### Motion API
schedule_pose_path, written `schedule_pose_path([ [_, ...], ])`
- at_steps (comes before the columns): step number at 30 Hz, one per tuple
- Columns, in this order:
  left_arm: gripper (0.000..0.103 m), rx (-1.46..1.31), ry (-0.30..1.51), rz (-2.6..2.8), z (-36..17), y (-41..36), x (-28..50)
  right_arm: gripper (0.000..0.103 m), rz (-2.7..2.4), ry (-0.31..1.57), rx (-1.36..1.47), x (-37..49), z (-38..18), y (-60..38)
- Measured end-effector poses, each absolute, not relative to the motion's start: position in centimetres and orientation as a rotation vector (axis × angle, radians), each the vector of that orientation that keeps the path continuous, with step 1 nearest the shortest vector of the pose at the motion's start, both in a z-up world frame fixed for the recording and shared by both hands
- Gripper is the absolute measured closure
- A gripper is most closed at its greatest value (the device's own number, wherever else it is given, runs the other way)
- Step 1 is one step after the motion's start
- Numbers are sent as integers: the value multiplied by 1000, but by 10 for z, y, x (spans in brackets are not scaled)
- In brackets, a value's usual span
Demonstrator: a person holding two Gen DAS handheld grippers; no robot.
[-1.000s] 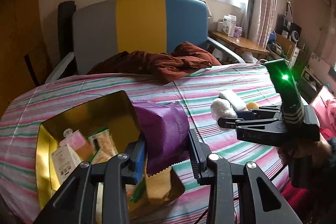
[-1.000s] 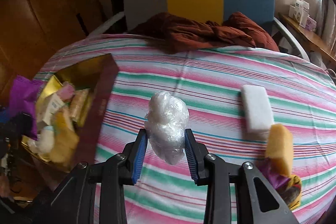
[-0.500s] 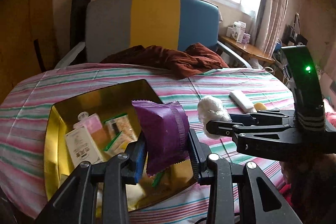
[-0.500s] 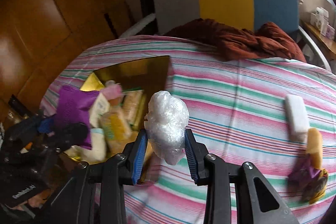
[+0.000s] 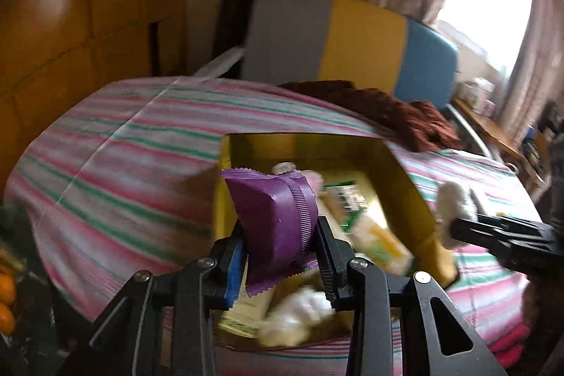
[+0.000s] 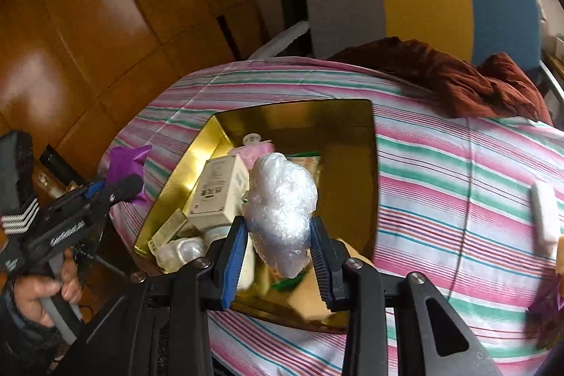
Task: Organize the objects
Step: 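Carry the plastic bundle and purple pouch to the tray and open both tools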
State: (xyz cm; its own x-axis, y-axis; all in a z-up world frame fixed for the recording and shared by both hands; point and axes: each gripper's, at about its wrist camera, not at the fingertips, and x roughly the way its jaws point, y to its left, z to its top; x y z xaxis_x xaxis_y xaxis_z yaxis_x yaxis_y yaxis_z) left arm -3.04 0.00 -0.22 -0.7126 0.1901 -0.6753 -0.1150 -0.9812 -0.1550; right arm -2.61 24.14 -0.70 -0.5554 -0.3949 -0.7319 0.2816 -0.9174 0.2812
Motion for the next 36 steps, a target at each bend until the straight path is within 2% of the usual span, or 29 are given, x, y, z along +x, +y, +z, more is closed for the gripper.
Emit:
schedule_pose_path([
  [9,66,-1119,-141,2772,-9,-5,-55,68,-2447,-127,1224,-39,-8,223],
  [21,65,-1126,-69,2764,-8,11,-98,68,-2449,-162,1253,-66,-8,214],
  [23,60,-1137,-69,2766,-7,12,-107,68,-2448,-200,1257,-78,-8,211],
  [24,53,-1139,-75,2762,-7,13,-111,67,-2454,-234,1255,-85,-7,210],
  [26,47,-1132,-92,2778,-6,11,-115,65,-2434,-312,1229,-99,-3,208],
  [28,42,-1126,-89,2783,-5,12,-117,59,-2431,-355,1234,-110,-3,204],
  [36,36,-1149,-116,2779,-14,7,-96,58,-2397,-291,1303,-99,-22,193],
])
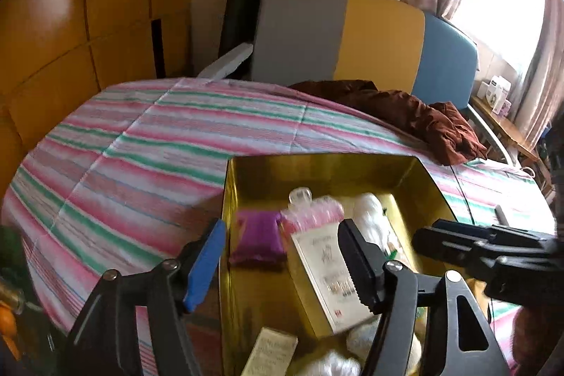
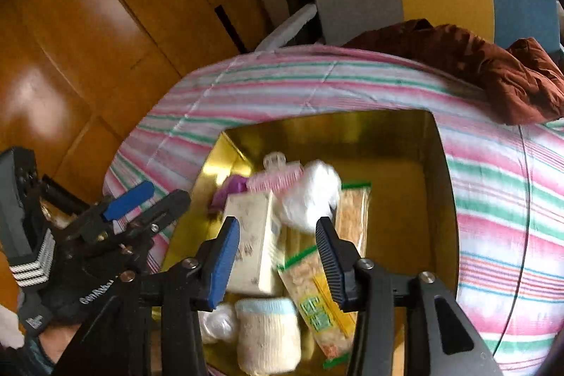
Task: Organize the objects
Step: 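Carry the plastic bundle and purple pouch to the tray and open both tools, then withdraw both tools from the tray toward the remaining items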
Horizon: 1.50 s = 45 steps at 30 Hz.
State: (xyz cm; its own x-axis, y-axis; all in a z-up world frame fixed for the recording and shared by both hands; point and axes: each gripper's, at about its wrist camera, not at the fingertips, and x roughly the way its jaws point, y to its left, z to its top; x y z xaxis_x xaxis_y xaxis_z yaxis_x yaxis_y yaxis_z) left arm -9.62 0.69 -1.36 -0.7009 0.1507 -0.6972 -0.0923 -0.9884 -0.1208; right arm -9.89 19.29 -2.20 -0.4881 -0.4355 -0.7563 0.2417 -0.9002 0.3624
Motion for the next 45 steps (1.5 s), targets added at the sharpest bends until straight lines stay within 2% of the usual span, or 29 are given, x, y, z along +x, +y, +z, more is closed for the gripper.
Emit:
schedule_pose_path([
  [13,26,-1107,-130,2833,-8,11,-55,55,-2496,-192,1319,-67,-24,200],
  [27,23,-1068,-84,2839,-4,18,-29,54,-2601,-51,1269,-39,-22,197],
  [45,21,-994,94,2814,0,54,-9,54,-2669,-127,1266,-23,-23,223],
])
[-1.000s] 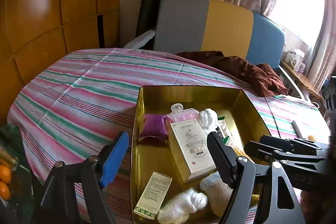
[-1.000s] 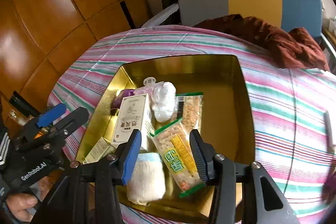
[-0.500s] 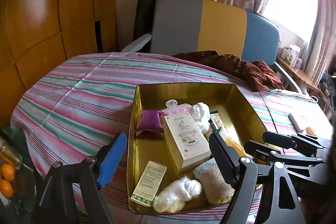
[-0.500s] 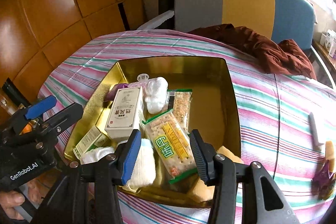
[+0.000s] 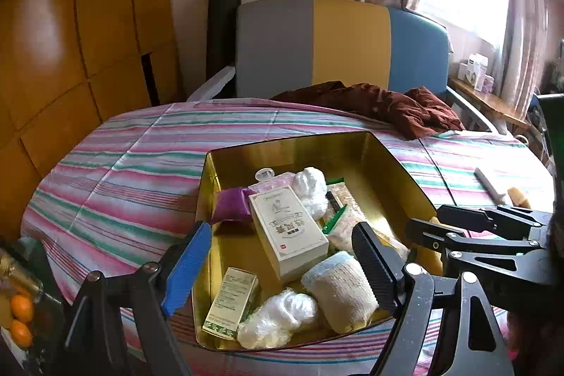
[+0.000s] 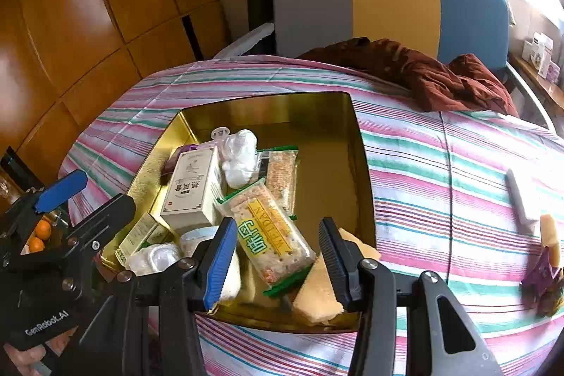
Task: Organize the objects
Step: 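Withdraw both tools from the tray toward the remaining items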
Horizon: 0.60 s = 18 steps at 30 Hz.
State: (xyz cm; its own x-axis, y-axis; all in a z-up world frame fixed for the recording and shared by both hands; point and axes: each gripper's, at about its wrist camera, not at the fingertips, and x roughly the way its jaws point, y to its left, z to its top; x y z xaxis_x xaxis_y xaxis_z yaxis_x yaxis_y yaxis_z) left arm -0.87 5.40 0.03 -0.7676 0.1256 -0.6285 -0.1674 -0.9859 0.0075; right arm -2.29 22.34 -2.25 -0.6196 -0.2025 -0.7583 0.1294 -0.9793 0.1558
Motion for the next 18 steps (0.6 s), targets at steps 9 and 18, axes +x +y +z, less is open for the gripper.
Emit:
schedule_pose_path([
  [9,19,-965,161,2801,3,68,-3,54,-2702,-166,1268,-20,-22,239],
  [18,19,-965,224,2770,1,84,1,54,-2733,-216,1291,-17,-24,264],
])
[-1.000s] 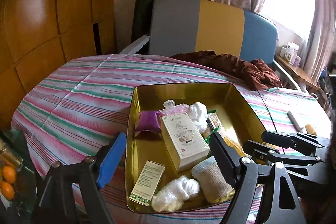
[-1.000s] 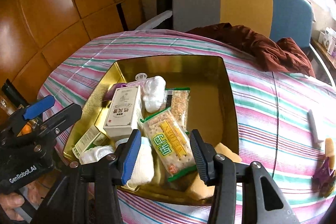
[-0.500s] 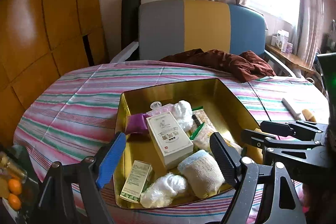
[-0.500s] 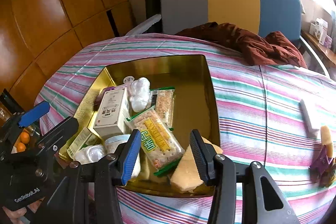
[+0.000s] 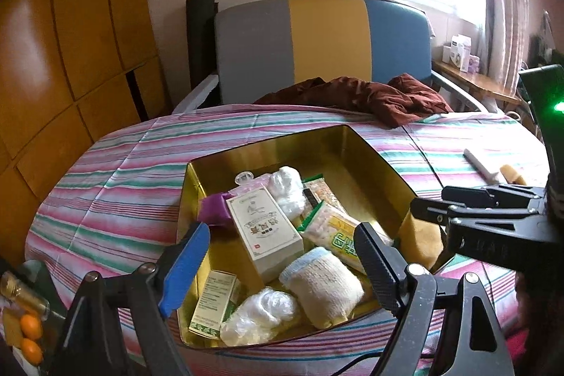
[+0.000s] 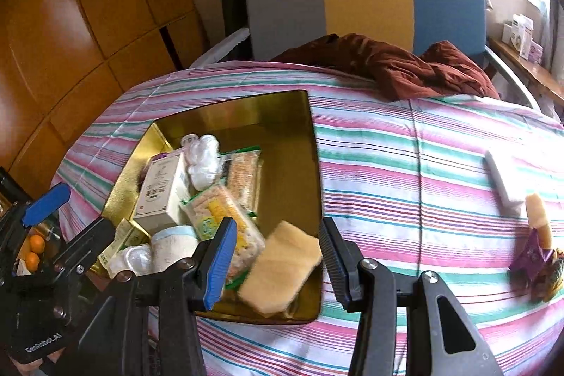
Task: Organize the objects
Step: 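Withdraw both tools from the tray toward the remaining items, then grasp the yellow sponge with the right tool while the left tool grasps the white bar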
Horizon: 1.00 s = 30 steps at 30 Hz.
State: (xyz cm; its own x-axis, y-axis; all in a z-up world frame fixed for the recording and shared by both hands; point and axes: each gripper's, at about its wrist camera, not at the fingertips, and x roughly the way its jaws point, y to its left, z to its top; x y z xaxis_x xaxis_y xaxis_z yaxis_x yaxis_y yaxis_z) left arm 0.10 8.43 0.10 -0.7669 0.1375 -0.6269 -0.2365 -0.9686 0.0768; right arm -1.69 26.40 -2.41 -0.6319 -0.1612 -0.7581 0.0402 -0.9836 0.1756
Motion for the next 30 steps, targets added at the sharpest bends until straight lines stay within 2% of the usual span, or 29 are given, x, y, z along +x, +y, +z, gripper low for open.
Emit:
schedule_pose_path([
  [11,19,-961,280,2701,0,110,0,54,-2805,-359,1426,-5,-33,339],
  [18,19,-917,314,2621,6,139,-3,54,-2893,-561,1511,18,-30,423],
  [27,19,-904,335,2485,15,190,-11,54,-3079,-703,1561,43,-14,527],
  [30,19,-909,325,2434,20,213,-18,54,-3068,-842,1566,43,-21,562],
])
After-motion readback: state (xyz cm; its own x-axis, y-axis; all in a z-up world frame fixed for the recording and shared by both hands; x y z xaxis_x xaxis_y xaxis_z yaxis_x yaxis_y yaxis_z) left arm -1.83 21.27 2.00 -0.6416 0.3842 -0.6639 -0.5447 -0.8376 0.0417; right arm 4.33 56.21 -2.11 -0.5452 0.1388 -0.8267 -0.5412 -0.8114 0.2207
